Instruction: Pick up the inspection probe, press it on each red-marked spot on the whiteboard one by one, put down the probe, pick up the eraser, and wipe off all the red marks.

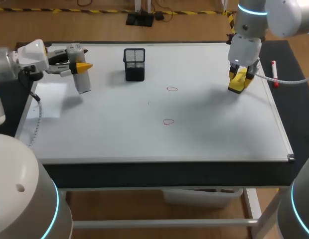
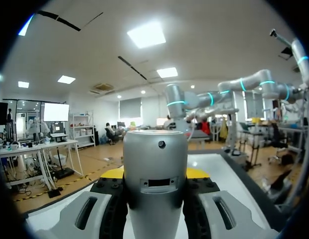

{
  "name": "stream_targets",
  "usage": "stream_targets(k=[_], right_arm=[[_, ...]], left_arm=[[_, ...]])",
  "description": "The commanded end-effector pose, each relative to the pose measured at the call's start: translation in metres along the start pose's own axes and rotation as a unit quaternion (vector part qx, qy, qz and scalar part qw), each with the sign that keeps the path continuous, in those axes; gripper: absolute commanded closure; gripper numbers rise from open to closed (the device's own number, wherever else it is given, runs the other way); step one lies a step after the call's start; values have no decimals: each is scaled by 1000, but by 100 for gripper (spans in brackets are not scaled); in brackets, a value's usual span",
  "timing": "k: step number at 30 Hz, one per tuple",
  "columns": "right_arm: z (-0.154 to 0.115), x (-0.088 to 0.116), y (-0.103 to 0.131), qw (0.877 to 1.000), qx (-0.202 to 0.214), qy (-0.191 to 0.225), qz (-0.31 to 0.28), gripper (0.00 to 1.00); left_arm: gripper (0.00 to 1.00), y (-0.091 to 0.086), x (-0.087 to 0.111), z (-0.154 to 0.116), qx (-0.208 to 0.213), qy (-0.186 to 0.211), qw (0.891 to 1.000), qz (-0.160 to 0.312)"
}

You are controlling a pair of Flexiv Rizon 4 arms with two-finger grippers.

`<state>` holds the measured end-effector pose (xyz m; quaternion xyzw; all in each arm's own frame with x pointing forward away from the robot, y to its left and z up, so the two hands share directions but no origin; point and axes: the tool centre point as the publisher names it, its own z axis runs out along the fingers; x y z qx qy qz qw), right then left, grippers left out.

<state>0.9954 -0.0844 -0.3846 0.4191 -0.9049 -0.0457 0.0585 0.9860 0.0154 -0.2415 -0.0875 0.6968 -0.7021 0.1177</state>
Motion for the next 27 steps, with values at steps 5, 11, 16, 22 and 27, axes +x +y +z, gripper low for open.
stream_targets(k=[5, 11, 16, 22, 27], right_arm=[[-1, 0, -1, 1000, 1, 2, -1, 100], [-1, 0, -1, 1000, 1, 2, -1, 100], [-1, 0, -1, 1000, 1, 2, -1, 100], [-1, 0, -1, 1000, 1, 2, -1, 100], [-1, 0, -1, 1000, 1, 2, -1, 100]], left_arm=[[100, 2, 26, 44, -4, 31, 999, -11], [100, 0, 44, 73, -4, 47, 999, -15], [100, 0, 56, 98, -2, 58, 998, -20], [100, 4, 63, 132, 2, 54, 998, -34], [100, 7, 65, 162, 7, 41, 998, -50]])
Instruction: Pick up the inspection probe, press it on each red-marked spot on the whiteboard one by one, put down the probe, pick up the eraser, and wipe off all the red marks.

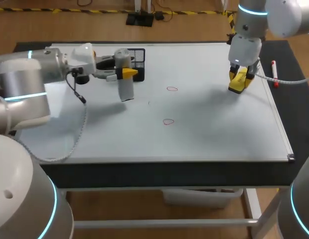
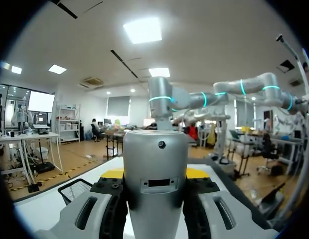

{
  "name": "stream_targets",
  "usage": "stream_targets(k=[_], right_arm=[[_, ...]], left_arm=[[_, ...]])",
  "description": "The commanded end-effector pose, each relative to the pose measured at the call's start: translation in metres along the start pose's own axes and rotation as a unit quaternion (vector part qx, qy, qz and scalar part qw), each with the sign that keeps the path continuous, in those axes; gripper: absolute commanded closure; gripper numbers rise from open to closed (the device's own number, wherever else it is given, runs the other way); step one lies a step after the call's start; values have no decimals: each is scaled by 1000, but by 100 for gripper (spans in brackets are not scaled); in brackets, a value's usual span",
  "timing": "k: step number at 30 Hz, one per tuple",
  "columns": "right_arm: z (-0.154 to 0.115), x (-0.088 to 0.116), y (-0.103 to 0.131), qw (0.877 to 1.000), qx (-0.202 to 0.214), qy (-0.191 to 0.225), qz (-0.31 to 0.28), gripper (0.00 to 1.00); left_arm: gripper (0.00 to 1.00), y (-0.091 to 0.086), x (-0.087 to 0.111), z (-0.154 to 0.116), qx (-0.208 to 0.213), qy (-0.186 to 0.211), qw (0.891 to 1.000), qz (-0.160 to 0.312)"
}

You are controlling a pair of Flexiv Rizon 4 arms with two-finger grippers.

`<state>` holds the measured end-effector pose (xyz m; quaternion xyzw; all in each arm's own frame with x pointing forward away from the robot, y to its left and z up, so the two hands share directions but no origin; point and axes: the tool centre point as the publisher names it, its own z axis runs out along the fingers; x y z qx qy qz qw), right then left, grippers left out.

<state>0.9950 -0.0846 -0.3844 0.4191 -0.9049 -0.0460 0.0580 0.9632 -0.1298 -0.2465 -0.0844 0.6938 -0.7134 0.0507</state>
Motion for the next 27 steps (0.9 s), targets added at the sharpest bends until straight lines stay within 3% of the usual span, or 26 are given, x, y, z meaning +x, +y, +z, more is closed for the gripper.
stream_targets(k=[1, 14, 27], right_arm=[[-1, 0, -1, 1000, 1, 2, -1, 100], [-1, 0, -1, 1000, 1, 2, -1, 100], [-1, 0, -1, 1000, 1, 2, -1, 100]], left_arm=[[100, 3, -2, 36, 5, -9, 1000, -4], [100, 7, 3, 97, 19, -15, 1000, 6], [100, 11, -17, 137, 18, -35, 999, 13]])
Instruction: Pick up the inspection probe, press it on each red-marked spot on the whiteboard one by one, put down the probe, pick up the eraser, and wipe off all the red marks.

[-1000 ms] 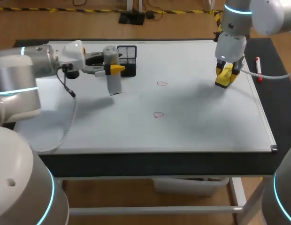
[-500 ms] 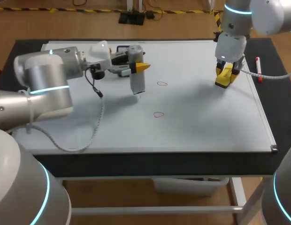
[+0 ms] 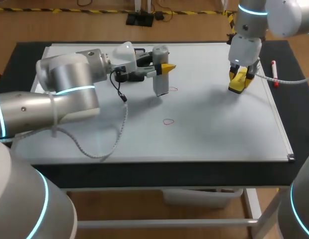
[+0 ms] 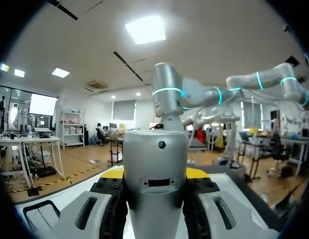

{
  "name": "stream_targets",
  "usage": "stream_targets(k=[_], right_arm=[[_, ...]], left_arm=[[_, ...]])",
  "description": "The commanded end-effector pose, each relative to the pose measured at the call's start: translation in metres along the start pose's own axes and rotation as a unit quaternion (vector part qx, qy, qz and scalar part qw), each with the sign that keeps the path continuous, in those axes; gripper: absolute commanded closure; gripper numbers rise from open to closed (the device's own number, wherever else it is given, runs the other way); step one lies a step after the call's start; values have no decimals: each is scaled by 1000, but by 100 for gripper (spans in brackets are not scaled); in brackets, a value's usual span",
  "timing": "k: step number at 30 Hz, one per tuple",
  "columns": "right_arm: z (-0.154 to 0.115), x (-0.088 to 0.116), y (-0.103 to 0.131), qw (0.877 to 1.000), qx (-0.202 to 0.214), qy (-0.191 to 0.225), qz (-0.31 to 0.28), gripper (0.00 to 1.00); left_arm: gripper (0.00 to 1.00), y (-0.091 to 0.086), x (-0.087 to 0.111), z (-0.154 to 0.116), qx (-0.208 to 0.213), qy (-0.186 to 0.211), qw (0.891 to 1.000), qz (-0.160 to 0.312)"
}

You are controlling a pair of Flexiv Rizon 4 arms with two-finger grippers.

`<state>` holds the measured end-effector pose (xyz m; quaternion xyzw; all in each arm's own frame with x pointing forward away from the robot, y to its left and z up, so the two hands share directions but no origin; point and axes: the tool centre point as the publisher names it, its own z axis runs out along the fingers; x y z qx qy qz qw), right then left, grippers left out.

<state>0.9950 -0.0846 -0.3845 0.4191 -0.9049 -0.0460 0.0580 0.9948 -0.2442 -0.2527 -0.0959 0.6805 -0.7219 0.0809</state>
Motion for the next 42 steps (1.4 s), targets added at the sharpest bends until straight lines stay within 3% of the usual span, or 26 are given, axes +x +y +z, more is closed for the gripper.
stream_targets(k=[1, 15, 42], right_arm=[[-1, 0, -1, 1000, 1, 2, -1, 100], [-1, 0, -1, 1000, 1, 2, -1, 100], [-1, 0, -1, 1000, 1, 2, -1, 100]], left_arm=[[100, 4, -8, 21, 2, -11, 1000, 2], [100, 15, -28, 46, 2, -33, 999, 1], [100, 32, -40, 56, -13, -42, 999, -5]])
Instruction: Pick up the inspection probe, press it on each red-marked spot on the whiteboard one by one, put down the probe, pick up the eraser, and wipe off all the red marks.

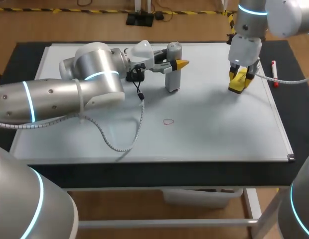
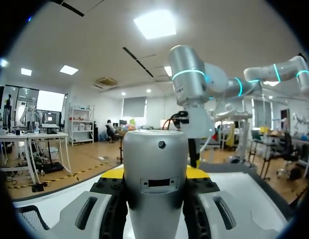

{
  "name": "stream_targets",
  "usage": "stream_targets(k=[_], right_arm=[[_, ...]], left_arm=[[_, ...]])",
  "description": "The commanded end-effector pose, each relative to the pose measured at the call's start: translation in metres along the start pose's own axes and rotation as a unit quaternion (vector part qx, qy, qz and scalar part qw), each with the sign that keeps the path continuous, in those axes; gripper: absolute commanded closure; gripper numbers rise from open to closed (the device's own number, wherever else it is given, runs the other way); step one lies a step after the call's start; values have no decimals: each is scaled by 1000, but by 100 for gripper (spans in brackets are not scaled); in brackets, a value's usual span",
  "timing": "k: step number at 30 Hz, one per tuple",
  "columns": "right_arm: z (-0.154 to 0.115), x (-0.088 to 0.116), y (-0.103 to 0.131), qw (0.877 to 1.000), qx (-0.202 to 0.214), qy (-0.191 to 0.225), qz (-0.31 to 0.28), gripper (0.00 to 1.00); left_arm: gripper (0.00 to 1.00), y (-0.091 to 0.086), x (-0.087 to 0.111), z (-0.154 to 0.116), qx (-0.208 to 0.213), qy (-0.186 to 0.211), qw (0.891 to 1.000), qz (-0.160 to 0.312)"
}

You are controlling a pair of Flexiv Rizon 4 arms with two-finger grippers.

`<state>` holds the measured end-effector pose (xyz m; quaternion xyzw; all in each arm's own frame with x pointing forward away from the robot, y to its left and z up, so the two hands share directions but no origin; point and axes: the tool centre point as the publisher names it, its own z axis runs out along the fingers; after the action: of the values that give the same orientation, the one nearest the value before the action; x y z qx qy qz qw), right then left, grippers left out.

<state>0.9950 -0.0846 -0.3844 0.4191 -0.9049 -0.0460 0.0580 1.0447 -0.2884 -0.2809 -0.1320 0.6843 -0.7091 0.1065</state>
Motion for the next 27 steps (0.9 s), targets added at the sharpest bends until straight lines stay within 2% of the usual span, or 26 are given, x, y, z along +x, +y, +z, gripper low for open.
stream_targets(k=[1, 27], right_arm=[[-1, 0, -1, 1000, 1, 2, -1, 100], [-1, 0, -1, 1000, 1, 2, -1, 100]], left_arm=[[100, 2, -2, 2, -2, 3, 1000, 0], [100, 10, -4, 3, -10, 3, 1000, -8]])
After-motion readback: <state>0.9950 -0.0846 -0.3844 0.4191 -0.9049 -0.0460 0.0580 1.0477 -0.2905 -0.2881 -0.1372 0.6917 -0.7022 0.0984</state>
